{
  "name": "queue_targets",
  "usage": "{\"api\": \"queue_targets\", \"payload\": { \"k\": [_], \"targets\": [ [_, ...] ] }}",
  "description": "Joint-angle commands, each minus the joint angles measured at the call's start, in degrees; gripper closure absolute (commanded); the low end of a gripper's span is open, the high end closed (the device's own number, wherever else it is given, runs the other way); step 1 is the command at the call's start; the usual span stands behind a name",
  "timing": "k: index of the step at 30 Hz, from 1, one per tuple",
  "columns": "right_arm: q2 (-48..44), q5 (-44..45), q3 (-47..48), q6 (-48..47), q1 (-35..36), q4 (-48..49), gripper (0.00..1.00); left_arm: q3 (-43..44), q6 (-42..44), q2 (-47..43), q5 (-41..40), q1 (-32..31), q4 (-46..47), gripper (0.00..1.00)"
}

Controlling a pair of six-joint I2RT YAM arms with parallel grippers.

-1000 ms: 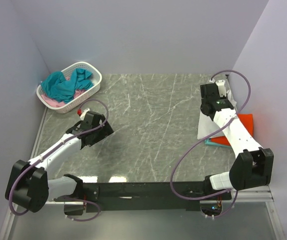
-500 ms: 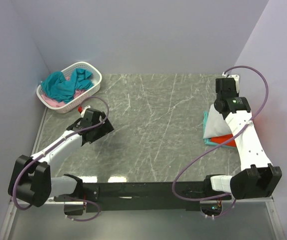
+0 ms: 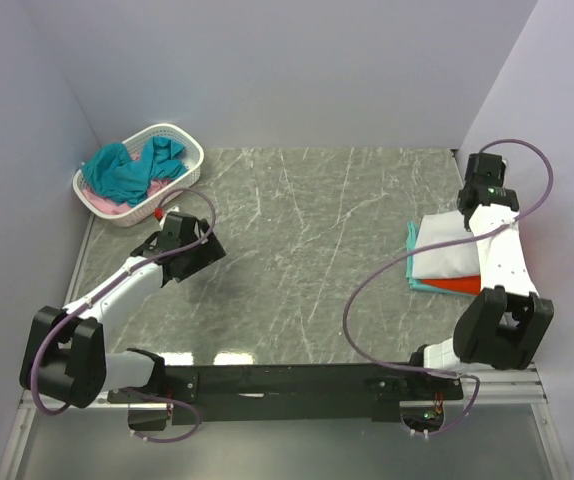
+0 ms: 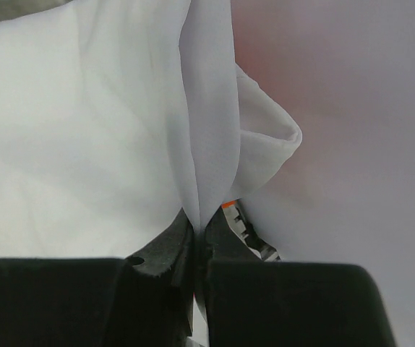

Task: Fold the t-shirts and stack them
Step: Neatly place the folded tshirt to the corner

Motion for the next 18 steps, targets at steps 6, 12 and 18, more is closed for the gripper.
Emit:
{"api": "queue_targets", "payload": {
  "k": [6, 12, 18],
  "targets": [
    [7.4, 1.9, 0.4, -3.2, -4.1, 6.8, 1.0, 0.4, 2.3, -1.8, 2.4, 1.0, 3.2, 0.01],
    [11.8, 6.5, 1.2, 0.0, -5.1, 7.9, 0.92, 0.4, 2.1, -1.4, 2.7, 1.4, 3.1, 0.01],
    [13.6, 10.1, 2.7, 5.6, -5.4, 3.6, 0.46, 0.5, 1.6, -2.4, 1.7, 1.6, 2.5, 0.0]
  ]
}}
